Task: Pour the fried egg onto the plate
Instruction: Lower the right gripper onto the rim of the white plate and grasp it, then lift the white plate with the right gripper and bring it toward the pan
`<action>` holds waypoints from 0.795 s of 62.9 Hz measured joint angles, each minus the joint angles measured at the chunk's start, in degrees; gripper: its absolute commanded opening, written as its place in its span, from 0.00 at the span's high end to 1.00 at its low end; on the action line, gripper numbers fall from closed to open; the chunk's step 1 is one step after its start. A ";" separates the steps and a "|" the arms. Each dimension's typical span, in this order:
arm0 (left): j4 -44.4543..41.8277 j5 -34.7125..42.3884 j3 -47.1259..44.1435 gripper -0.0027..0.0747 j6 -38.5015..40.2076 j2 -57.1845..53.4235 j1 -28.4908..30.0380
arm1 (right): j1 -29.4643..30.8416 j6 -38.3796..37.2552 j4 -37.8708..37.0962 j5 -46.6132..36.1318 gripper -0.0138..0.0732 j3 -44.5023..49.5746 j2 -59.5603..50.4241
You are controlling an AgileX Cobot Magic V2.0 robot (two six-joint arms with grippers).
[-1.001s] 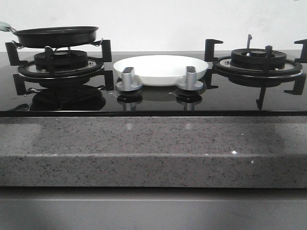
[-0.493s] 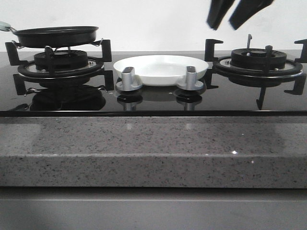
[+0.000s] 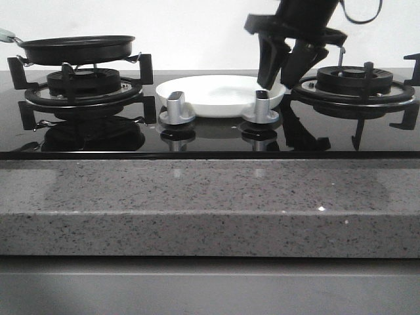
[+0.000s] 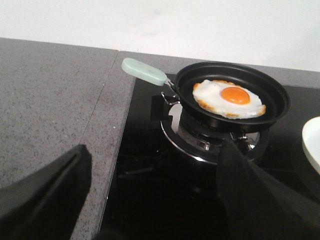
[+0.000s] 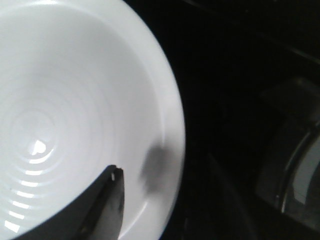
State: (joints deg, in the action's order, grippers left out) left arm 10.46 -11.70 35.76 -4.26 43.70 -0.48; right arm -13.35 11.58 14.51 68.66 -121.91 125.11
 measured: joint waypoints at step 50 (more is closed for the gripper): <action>0.00 2.14 0.00 0.31 0.00 0.00 0.00 | 0.12 -2.07 1.29 2.23 0.91 -9.24 2.14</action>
State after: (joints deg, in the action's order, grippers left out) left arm 10.46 -9.56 35.76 -4.26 43.70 -0.48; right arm -13.23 9.52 15.80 70.89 -131.15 127.25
